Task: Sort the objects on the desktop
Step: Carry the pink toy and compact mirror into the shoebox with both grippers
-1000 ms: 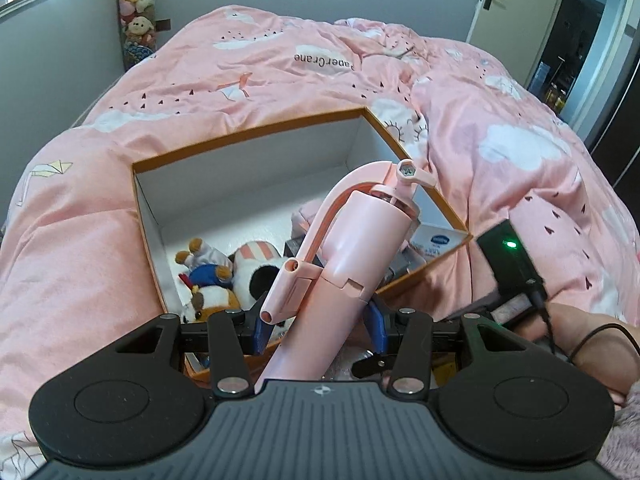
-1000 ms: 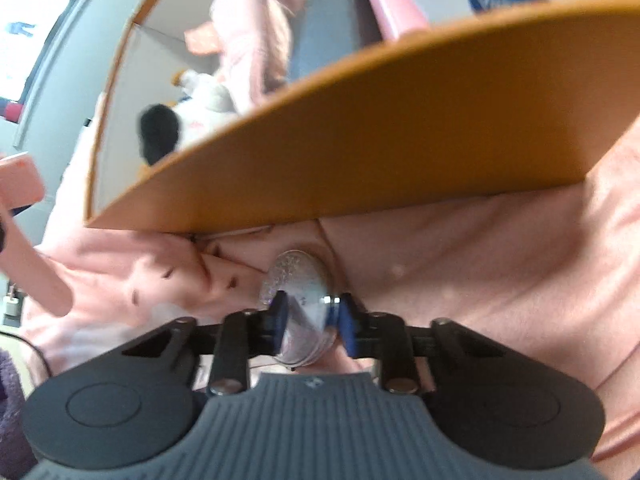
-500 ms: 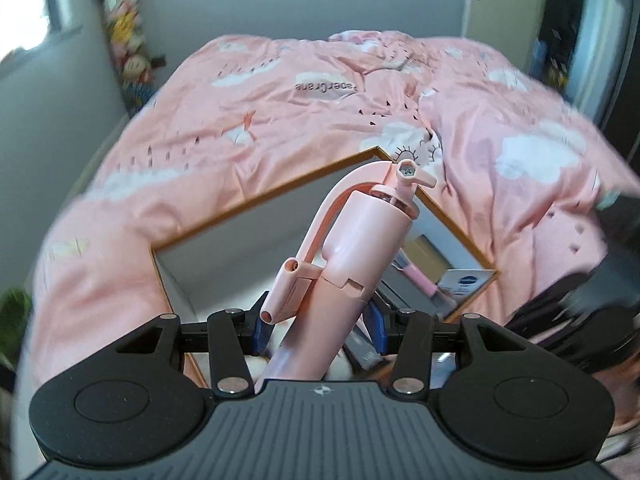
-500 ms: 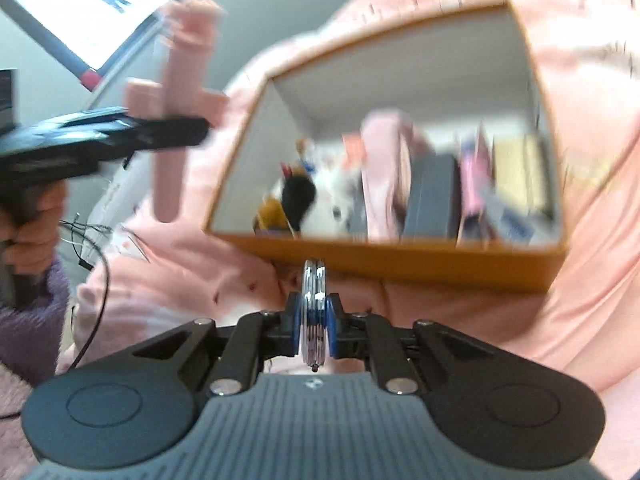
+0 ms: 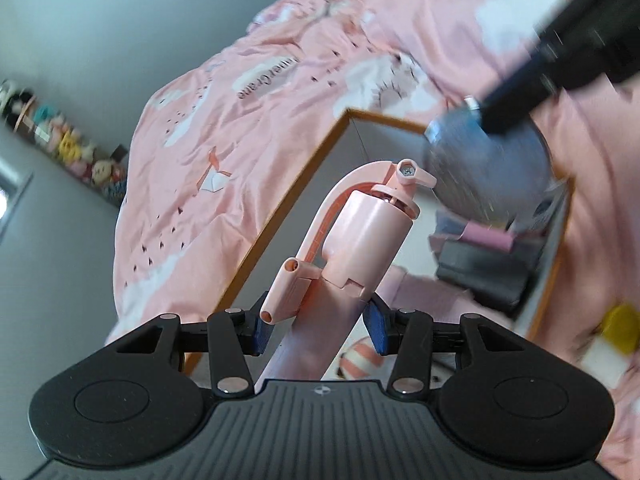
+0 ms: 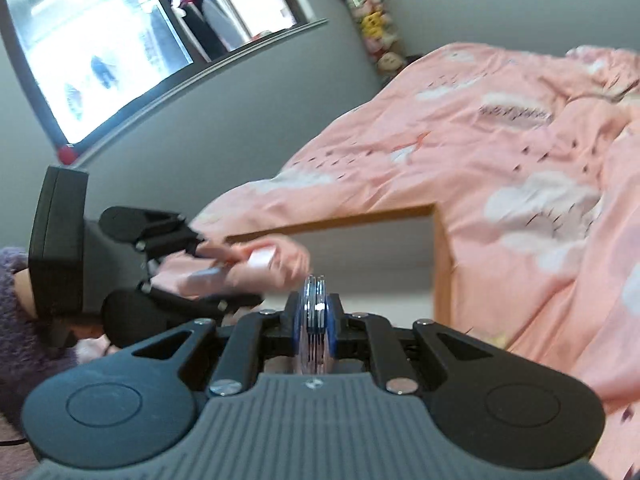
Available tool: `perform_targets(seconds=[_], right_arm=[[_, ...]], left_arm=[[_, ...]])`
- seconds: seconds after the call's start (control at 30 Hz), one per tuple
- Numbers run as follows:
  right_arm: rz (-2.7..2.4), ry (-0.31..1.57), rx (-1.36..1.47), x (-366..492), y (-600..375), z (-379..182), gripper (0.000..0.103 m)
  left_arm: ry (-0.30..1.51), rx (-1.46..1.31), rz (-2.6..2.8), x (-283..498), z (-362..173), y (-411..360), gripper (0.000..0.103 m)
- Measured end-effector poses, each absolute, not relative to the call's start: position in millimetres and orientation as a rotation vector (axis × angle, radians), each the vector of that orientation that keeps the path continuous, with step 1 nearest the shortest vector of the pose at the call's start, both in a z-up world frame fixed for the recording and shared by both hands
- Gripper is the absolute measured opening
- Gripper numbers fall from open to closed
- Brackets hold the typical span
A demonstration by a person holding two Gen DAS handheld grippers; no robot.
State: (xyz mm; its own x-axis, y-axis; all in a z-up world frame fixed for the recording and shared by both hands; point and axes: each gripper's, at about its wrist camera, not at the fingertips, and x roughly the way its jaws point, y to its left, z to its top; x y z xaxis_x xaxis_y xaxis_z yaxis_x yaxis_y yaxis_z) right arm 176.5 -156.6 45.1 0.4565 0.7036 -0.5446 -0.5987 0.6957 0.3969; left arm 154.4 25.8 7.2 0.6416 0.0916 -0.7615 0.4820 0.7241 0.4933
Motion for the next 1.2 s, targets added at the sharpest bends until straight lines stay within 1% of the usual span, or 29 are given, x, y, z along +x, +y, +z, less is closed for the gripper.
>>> perform_targets(seconds=[0.13,0.57,0.87,1.1,1.2], right_arm=[[0.774,0.727,0.111,194,-159,42,0.013],[0.735,0.773,0.037,243,-113,2,0.013],[0.729,0.818,0.029,252,-101,-15,0.013],[0.714,0.831,0.02,253,-100,-18,0.013],[0.71,0.833,0.023,253,-99,-19,0.013]], left_arm=[[0.883,0.812,-0.241,174,-19,28,0.054],[1.009,0.747,-0.258,214,-61,53,0.055],[1.092,0.719,-0.254,221,-83,67,0.055],[1.097,0.716,-0.271,219,-89,70,0.056],[1.111,0.689,-0.263,221,-89,72,0.057]])
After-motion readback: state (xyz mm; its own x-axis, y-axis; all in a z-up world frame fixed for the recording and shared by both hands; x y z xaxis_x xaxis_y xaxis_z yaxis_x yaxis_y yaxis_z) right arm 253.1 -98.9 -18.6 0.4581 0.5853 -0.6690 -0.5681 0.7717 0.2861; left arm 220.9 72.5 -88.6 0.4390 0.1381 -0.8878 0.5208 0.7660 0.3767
